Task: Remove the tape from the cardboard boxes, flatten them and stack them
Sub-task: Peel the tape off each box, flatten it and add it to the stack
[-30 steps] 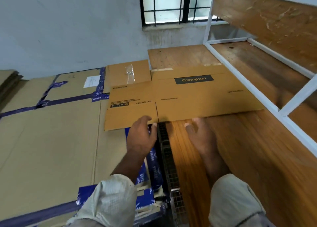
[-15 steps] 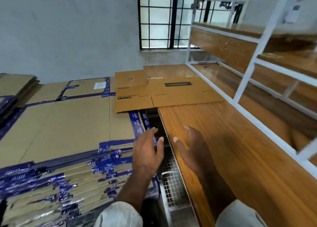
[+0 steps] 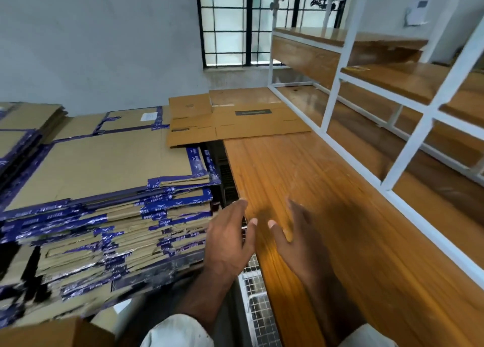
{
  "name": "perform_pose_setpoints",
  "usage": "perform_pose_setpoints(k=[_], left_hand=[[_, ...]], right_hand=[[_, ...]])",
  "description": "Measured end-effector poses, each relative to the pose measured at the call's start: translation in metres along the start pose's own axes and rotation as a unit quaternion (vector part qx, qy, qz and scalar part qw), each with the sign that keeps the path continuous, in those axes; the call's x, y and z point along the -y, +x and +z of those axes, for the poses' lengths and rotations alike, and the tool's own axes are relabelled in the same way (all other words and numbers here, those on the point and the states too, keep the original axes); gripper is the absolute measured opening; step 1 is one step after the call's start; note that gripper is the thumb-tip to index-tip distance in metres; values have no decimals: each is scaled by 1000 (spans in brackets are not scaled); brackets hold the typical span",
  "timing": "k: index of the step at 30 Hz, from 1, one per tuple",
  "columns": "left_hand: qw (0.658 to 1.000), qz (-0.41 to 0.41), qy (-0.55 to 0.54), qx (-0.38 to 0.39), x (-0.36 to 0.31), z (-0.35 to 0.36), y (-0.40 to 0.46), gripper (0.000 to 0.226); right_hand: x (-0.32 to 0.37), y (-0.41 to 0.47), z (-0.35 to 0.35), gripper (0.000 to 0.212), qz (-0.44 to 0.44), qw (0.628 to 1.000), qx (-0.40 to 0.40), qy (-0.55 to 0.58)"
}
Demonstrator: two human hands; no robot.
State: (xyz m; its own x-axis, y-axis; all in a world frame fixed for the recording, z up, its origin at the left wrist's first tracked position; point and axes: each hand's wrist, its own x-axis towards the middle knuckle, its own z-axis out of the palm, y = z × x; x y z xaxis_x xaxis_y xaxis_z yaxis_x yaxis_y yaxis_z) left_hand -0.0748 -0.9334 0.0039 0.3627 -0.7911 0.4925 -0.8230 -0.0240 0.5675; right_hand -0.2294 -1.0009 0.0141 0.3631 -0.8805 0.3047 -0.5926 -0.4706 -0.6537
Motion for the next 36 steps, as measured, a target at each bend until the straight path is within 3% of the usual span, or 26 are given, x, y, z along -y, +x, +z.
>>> perform_pose_setpoints(k=[4, 11, 20, 30, 36], left_hand=[[999, 9, 17, -40, -26, -6, -46, 49], [996, -62, 43, -38, -74, -22, -139, 52], [976, -151, 115, -106, -93, -104, -236, 48], [917, -286, 227, -162, -83, -226, -361, 49], [875, -363, 255, -194, -68, -292, -449, 48]], right_hand=[[-5, -44, -11, 74, -26, 999, 24, 29], [-5, -131, -38, 68, -75, 995, 61, 29], [54, -213, -36, 69, -174, 972, 142, 72], [157, -308, 10, 65, -256, 927, 241, 133], [213, -385, 39, 76, -289, 898, 316, 102]])
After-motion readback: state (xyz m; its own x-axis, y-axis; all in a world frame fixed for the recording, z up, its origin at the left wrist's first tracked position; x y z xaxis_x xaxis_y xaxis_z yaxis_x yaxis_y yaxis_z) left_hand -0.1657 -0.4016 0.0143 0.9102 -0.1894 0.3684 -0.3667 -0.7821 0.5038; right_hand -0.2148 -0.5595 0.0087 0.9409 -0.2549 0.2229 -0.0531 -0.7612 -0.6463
